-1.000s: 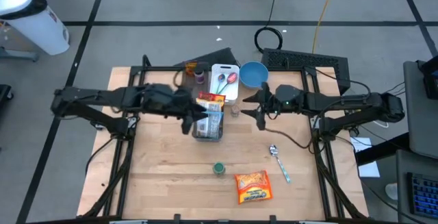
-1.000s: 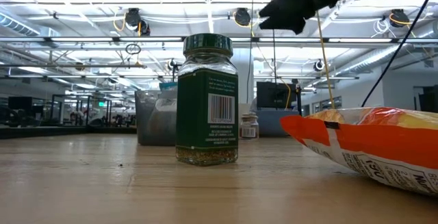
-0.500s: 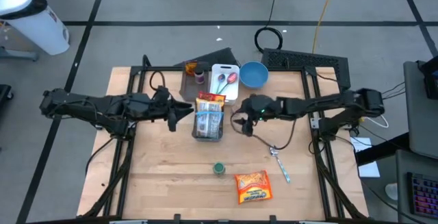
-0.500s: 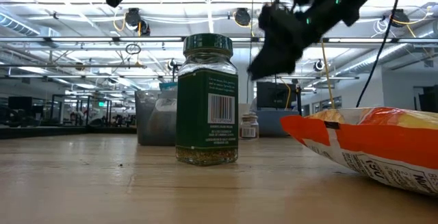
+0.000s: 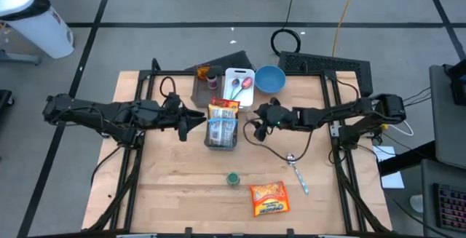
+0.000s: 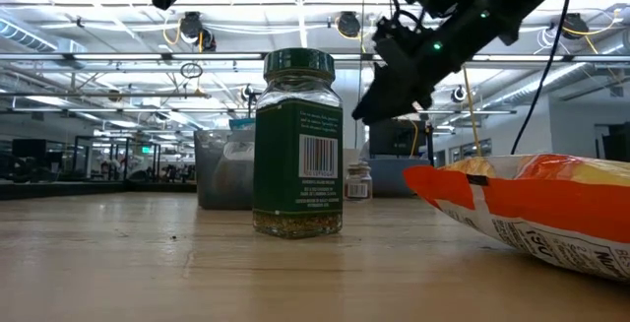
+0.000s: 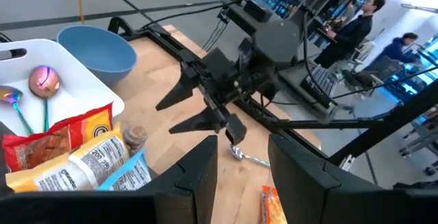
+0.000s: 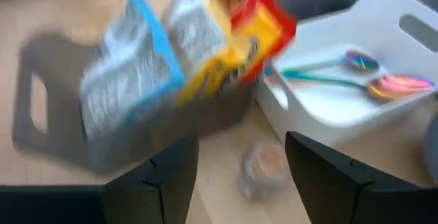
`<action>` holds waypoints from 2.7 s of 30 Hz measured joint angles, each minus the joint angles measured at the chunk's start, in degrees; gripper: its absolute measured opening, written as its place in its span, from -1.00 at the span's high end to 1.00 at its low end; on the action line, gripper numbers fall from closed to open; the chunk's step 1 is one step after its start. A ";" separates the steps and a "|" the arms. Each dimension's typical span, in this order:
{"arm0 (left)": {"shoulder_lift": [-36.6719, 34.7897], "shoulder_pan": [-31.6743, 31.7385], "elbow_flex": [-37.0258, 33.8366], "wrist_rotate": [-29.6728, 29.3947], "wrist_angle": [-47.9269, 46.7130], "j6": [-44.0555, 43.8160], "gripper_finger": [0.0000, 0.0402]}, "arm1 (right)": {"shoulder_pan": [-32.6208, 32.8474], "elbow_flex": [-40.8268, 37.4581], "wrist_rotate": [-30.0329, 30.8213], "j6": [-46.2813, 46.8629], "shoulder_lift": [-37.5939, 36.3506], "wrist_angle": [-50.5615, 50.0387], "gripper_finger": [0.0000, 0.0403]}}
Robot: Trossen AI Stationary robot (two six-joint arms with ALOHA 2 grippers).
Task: Pick & Place Food Item
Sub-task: Put the brown spice bottle into the top black bin
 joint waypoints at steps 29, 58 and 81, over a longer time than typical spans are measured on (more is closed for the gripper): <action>-0.01 1.52 0.00 -2.76 -0.24 0.75 0.32 | -2.32 -16.02 -1.17 4.98 -1.85 18.29 -0.71; -0.01 4.07 0.02 -2.18 -0.13 -2.91 0.32 | 0.26 -9.54 2.10 7.94 25.20 35.86 -0.62; -0.01 4.02 0.03 -1.14 -0.57 -3.85 0.32 | -2.85 -8.35 5.72 5.73 26.42 40.57 -0.62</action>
